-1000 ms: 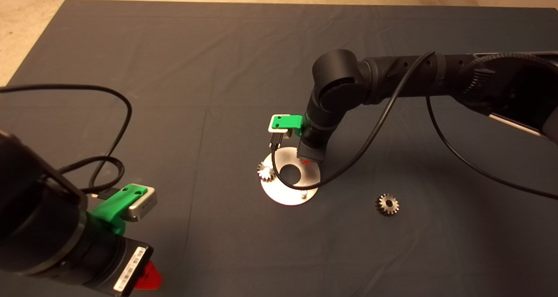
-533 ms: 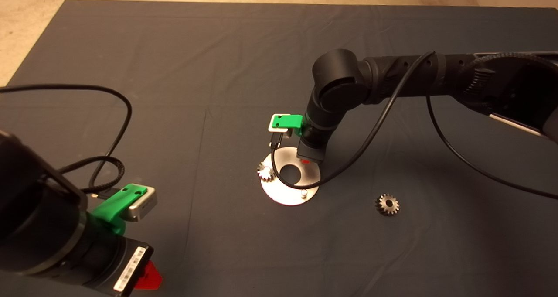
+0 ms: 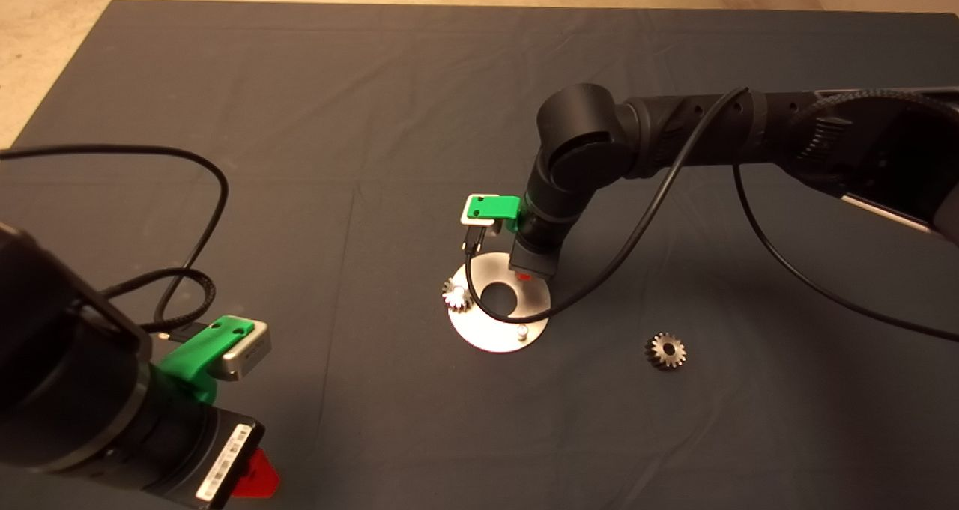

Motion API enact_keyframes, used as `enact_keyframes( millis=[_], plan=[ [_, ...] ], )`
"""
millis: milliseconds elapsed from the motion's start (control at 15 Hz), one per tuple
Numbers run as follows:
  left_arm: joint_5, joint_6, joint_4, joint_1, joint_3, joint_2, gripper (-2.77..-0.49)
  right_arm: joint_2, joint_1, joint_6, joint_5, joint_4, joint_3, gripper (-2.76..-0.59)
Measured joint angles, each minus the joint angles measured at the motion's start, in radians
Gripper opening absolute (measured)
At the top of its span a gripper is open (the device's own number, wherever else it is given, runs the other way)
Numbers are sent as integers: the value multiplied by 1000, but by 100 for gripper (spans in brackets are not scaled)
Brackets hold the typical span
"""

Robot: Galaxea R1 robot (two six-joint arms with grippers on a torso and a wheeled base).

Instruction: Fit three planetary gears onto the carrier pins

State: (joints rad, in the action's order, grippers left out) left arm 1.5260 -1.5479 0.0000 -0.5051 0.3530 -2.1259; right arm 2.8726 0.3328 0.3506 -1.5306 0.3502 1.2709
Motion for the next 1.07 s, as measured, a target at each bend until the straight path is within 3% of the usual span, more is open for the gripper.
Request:
enact_keyframes(
  millis=[1067],
  plan=[
    [0,0,0,0,0,-1,-122,9,0,25,2,0,0,-228]
  ],
)
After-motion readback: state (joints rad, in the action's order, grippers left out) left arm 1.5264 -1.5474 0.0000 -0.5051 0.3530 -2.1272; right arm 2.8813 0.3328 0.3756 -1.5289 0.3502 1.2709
